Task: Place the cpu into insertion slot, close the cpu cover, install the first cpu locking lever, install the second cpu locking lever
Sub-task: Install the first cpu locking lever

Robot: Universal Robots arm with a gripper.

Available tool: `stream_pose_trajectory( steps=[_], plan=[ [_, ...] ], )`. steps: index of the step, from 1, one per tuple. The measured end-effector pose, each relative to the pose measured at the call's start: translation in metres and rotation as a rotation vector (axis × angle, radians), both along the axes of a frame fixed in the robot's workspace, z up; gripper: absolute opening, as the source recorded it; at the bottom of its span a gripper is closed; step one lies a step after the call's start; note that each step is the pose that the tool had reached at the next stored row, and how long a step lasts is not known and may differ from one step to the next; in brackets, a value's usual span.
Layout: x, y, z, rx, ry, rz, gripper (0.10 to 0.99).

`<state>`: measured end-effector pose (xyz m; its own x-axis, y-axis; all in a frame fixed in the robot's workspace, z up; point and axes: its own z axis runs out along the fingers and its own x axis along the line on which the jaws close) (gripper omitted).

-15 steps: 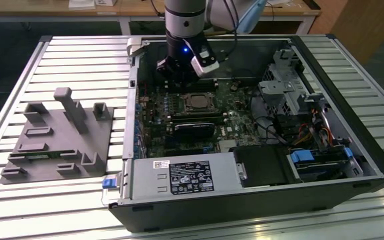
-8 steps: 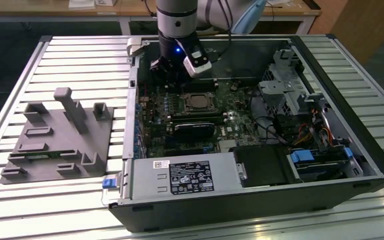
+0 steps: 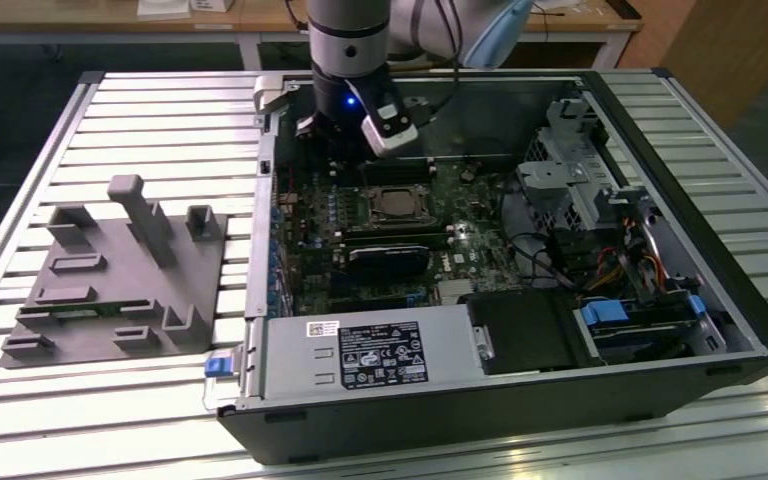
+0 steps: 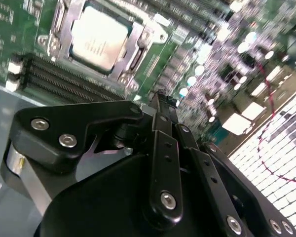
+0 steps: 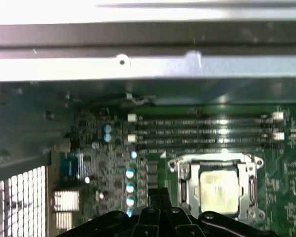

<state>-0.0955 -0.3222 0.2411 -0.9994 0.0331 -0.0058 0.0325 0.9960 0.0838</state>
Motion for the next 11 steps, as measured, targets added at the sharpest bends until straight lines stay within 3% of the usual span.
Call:
stream_pose_trajectory(
  steps=[4, 7, 11],
  plan=[
    [-0.0011, -0.0001, 0.0, 0.072, 0.0, 0.0, 0.114],
    [-0.0017, -0.0002, 0.0, 0.117, 0.0001, 0.0, 0.114],
    [-0.0017, -0.0001, 0.0, 0.133, 0.0001, 0.0, 0.114]
  ],
)
